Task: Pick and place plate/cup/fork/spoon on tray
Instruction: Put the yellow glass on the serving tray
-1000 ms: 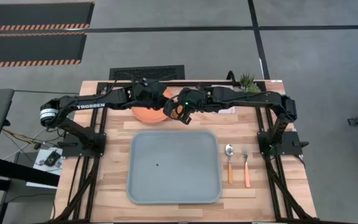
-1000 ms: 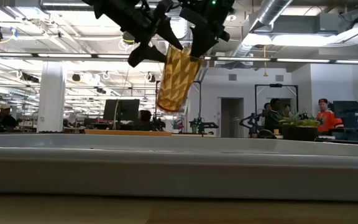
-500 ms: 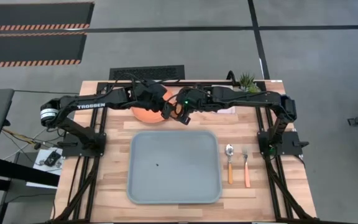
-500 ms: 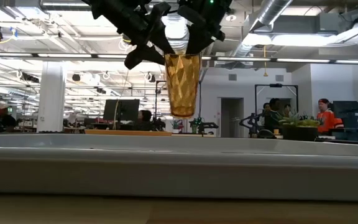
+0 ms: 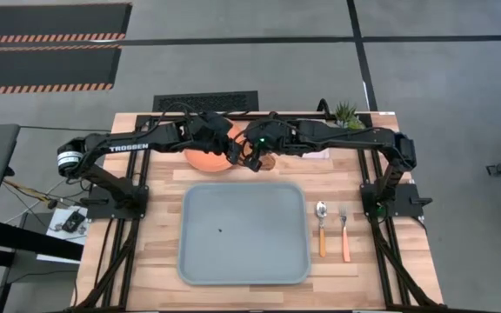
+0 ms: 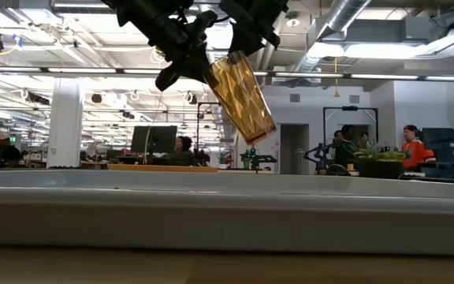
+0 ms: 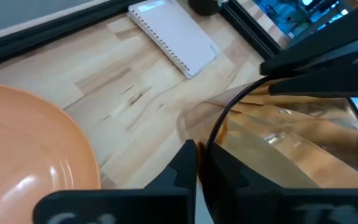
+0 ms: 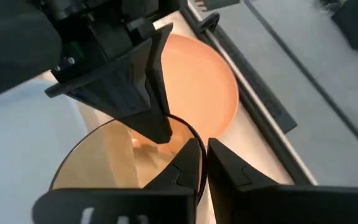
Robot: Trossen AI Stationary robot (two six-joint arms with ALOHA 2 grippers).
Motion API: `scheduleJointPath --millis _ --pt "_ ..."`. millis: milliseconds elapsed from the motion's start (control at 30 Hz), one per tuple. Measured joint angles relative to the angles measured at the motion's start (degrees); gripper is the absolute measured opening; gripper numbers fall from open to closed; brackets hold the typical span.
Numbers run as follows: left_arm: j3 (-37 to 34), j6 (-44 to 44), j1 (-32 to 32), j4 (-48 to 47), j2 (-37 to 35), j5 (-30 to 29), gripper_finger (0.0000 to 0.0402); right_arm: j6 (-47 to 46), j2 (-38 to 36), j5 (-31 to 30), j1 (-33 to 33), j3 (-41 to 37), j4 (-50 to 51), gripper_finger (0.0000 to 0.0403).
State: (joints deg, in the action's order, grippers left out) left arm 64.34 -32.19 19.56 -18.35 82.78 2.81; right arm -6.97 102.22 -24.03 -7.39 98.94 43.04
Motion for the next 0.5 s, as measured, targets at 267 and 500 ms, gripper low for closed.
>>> scheduleJointPath --millis 267,500 --pt "2.6 1.2 0.5 -0.4 -0.3 3.3 0.0000 2.3 -4.7 2.1 -1.7 0.0 0.2 0.0121" --pt "4.0 2.1 1.1 -0.8 -0.3 12.0 0.0000 10.9 -11.1 5.2 -3.8 -0.1 1.8 0.0190"
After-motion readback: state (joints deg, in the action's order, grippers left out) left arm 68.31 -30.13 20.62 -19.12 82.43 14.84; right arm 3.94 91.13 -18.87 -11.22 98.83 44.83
